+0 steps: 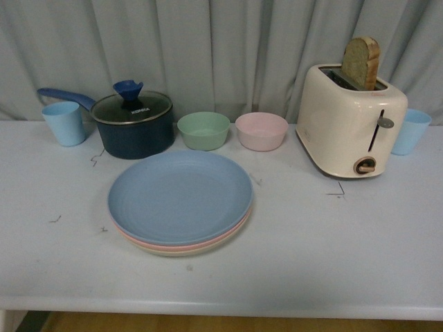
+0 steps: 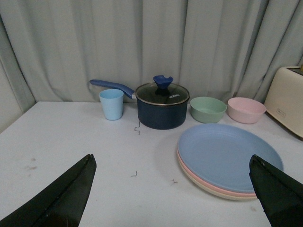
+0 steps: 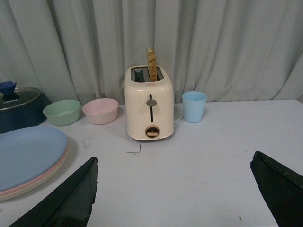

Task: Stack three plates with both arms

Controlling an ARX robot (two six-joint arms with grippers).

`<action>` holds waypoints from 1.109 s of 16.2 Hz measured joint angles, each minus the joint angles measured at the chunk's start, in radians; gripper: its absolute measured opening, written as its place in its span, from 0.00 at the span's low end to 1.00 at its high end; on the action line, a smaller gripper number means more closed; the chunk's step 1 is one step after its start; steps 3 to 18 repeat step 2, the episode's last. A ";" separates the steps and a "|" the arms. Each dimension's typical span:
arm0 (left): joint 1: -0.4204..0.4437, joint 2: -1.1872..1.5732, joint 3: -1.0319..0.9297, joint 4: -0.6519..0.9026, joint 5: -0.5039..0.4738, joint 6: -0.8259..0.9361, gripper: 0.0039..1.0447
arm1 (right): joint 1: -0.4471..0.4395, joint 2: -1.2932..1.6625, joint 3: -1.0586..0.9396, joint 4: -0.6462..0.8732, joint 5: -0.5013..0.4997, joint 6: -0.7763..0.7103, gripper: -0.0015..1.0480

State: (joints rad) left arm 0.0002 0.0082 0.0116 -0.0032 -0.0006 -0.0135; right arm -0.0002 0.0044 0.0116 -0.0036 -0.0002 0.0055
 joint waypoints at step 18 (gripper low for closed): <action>0.000 0.000 0.000 0.000 0.000 0.000 0.94 | 0.000 0.000 0.000 0.000 0.000 0.000 0.94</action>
